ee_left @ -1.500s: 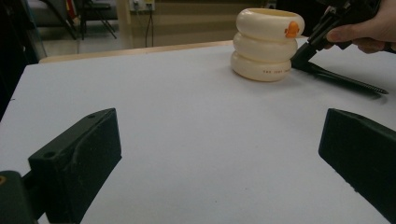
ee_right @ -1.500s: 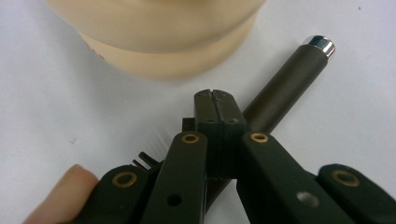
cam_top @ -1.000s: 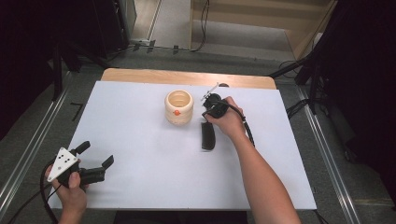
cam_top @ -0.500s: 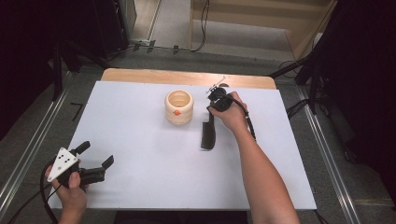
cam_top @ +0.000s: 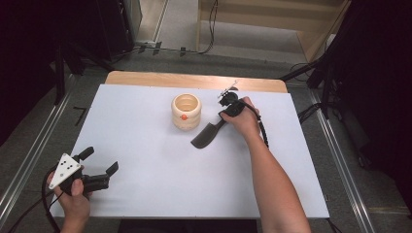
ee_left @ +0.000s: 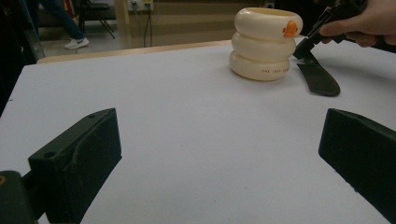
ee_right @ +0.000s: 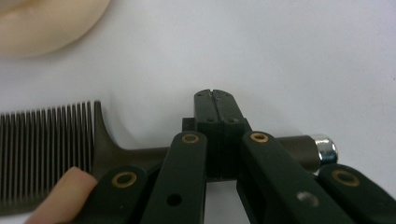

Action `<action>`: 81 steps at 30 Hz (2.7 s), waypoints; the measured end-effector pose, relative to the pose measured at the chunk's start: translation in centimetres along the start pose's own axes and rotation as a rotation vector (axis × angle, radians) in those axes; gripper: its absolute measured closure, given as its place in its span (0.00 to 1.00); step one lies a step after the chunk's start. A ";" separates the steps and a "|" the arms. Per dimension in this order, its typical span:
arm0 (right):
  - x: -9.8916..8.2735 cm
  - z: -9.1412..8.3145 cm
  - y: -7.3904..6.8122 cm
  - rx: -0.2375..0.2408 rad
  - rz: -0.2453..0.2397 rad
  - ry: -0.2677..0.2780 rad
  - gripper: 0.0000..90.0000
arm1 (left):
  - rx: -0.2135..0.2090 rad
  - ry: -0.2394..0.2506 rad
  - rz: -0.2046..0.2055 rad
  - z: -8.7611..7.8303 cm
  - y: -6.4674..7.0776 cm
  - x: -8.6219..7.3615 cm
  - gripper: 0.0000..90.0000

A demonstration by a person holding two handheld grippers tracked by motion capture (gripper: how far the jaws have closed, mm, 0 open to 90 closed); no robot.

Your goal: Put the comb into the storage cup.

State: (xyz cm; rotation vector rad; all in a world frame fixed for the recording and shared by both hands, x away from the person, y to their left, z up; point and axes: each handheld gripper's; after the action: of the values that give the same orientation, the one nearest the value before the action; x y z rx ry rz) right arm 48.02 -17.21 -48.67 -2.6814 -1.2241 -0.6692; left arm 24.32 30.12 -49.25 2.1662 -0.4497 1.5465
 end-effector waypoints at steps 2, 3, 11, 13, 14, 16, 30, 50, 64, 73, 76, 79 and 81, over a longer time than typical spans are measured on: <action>-0.2 -0.1 0.0 -0.001 -0.007 -0.006 0.98 | 0.000 0.000 0.001 0.0 0.0 0.0 0.00; -0.4 -0.1 0.1 0.000 -0.012 -0.003 0.98 | 0.000 0.000 0.001 0.0 0.0 0.0 0.00; -1.8 -0.9 0.5 0.006 -0.009 -0.002 0.98 | 0.004 -0.004 0.005 0.1 0.1 0.0 0.00; -2.1 -1.0 0.6 0.012 -0.012 -0.001 0.98 | 0.004 -0.004 0.005 0.1 0.1 0.0 0.00; -2.2 -1.1 0.6 0.014 -0.012 -0.002 0.98 | 0.004 -0.004 0.005 0.1 0.1 0.0 0.00; -2.5 -1.4 0.8 0.017 -0.033 0.011 0.98 | 0.004 -0.004 0.005 0.1 0.1 0.0 0.00; -2.6 -3.2 1.2 0.007 -0.073 0.028 0.98 | 0.007 -0.006 0.008 0.1 0.1 0.0 0.00; -0.4 -0.3 -2.3 0.053 -0.129 0.002 0.98 | 0.004 -0.008 0.009 0.1 0.0 0.0 0.00; -1.8 -1.7 -2.9 0.082 -0.187 -0.005 0.98 | 0.008 -0.011 0.008 0.2 0.2 0.0 0.00; -3.0 -2.4 -3.3 0.104 -0.192 -0.006 0.98 | 0.009 -0.012 0.010 0.2 0.2 0.0 0.00; -3.5 -2.7 -3.6 0.117 -0.202 0.001 0.98 | 0.009 -0.011 0.010 0.2 0.2 0.0 0.00; -4.0 -3.1 -4.0 0.124 -0.210 0.013 0.98 | 0.009 -0.011 0.009 0.2 0.2 0.0 0.00; -4.3 -3.3 -4.3 0.130 -0.214 0.021 0.98 | 0.010 -0.011 0.010 0.2 0.2 0.0 0.00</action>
State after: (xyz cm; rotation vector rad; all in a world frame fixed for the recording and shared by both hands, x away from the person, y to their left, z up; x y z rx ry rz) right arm 41.24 -18.22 -47.94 -2.4560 -1.5078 -0.6175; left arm 24.38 29.85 -49.29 2.1844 -0.4580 1.5455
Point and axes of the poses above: each handheld gripper's, and its own axes: z roughly forward along the jaws, x roughly out of its top, y roughly to its right, and after that the axes turned 8 degrees about -z, right-handed
